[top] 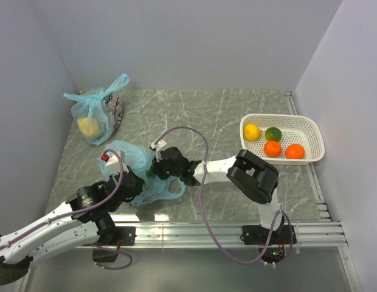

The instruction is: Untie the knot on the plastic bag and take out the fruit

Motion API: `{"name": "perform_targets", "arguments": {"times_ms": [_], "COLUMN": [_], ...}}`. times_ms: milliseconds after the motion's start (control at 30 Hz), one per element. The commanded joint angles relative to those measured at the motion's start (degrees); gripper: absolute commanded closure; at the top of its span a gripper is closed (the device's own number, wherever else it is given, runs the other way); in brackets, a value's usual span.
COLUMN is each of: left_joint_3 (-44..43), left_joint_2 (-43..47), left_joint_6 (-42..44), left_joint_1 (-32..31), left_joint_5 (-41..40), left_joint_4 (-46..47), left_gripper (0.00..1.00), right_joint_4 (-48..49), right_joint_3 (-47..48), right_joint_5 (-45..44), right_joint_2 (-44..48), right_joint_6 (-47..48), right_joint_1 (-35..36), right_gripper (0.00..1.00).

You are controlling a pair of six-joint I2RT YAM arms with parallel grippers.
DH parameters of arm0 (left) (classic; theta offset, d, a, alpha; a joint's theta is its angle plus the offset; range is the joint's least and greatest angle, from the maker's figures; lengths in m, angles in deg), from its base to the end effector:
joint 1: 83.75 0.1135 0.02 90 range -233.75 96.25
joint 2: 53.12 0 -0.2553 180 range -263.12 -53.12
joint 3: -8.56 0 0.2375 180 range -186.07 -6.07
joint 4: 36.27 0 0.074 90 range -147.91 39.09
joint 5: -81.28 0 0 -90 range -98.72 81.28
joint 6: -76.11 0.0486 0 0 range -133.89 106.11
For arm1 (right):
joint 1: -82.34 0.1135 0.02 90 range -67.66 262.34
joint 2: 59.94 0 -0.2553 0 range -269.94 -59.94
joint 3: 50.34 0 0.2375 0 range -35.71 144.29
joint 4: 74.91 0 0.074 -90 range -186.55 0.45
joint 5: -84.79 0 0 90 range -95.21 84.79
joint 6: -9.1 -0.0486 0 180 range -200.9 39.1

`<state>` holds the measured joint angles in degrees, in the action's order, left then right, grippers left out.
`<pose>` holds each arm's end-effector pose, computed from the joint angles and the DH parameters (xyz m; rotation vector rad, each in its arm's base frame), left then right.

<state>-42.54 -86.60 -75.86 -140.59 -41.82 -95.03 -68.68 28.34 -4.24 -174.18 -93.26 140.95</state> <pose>0.0878 -0.0858 0.2508 -0.3920 2.1671 -0.5233 0.2206 0.3631 0.1481 -0.8646 1.9972 0.7542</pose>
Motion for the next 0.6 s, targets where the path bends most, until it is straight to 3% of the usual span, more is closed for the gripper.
{"name": "perform_targets", "arguments": {"times_ms": [0,133,467,567], "left_joint_3": [1.5,2.5,0.3,1.2], "left_joint_2": [0.8,-1.2,-4.6,-4.9], "left_joint_6": [-3.0,-1.0,2.6,2.9], "left_joint_1": [-0.2,-0.2,-0.2,-0.2], "left_joint_5": [-2.1,-1.4,-2.3,-1.7], "left_joint_4": [-1.2,2.7,6.8,8.6], "left_gripper": [0.99,0.99,1.00,0.99], "right_joint_4": [0.9,-0.1,-14.9,-18.0], "right_joint_3": [-3.4,-10.1,-19.4,-19.2], "right_joint_5": [-3.6,-4.2,-17.4,-18.2], "right_joint_2": [5.0,11.6,26.6,31.3], "right_joint_6": [0.0,0.4,-7.9,-6.6], "right_joint_1": [-0.7,-3.1,-13.7,-12.8], "right_gripper": [0.80,0.90,0.88,0.85]}}
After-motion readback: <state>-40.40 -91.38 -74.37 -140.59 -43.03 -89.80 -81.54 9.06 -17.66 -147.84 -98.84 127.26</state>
